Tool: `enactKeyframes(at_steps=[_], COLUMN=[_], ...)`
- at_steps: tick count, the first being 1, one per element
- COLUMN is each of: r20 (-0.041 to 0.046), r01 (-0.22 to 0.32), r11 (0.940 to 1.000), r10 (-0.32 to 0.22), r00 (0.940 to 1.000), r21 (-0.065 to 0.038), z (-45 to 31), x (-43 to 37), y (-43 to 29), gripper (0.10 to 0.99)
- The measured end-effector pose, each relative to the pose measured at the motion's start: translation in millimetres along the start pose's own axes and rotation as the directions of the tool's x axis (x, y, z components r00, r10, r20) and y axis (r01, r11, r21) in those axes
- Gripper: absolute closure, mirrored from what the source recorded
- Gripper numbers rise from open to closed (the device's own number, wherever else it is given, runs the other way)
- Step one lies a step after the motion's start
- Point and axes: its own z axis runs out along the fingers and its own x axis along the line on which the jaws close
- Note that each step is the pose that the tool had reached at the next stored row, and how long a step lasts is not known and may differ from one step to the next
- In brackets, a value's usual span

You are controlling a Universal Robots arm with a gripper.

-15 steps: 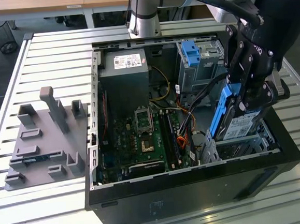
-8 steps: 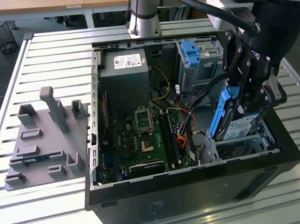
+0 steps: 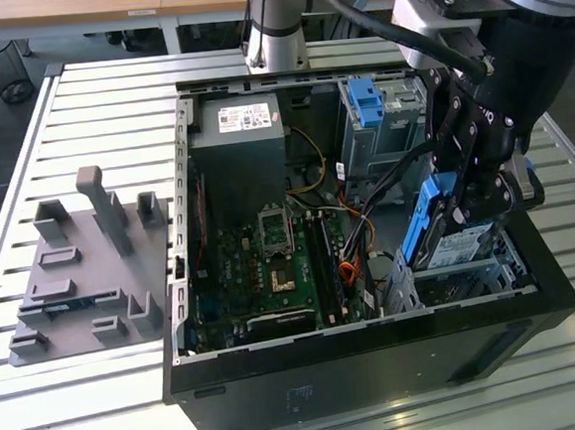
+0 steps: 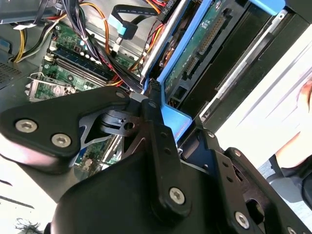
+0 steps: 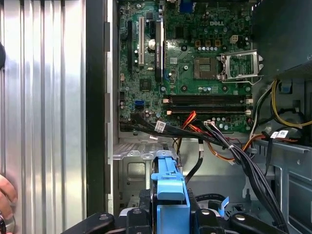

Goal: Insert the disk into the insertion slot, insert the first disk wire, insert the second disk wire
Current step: 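Insert the disk into the insertion slot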

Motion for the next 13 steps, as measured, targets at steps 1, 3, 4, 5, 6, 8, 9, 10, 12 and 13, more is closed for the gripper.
enactKeyframes(at_steps=[1, 3, 4, 5, 6, 8, 9, 10, 12, 13], r20=[0.0000, 0.0000, 0.0000, 0.0000, 0.0000, 0.0000, 0.0000, -0.0001, 0.0000, 0.0000], r01=[0.000, 0.000, 0.000, 0.000, 0.000, 0.000, 0.000, 0.000, 0.000, 0.000], r11=[1.0000, 1.0000, 1.0000, 1.0000, 1.0000, 1.0000, 1.0000, 1.0000, 1.0000, 1.0000], r10=[0.000, 0.000, 0.000, 0.000, 0.000, 0.000, 0.000, 0.000, 0.000, 0.000], r00=[1.0000, 1.0000, 1.0000, 1.0000, 1.0000, 1.0000, 1.0000, 1.0000, 1.0000, 1.0000], r21=[0.000, 0.000, 0.000, 0.000, 0.000, 0.000, 0.000, 0.000, 0.000, 0.000], z=[0.6, 2.1, 2.9, 3.8, 4.5, 6.2, 7.0, 7.9, 9.7, 10.6], x=[0.0, 0.0, 0.0, 0.0, 0.0, 0.0, 0.0, 0.0, 0.0, 0.0], y=[0.0, 0.0, 0.0, 0.0, 0.0, 0.0, 0.0, 0.0, 0.0, 0.0], gripper=[0.718, 0.718, 0.718, 0.718, 0.718, 0.718, 0.718, 0.718, 0.718, 0.718])
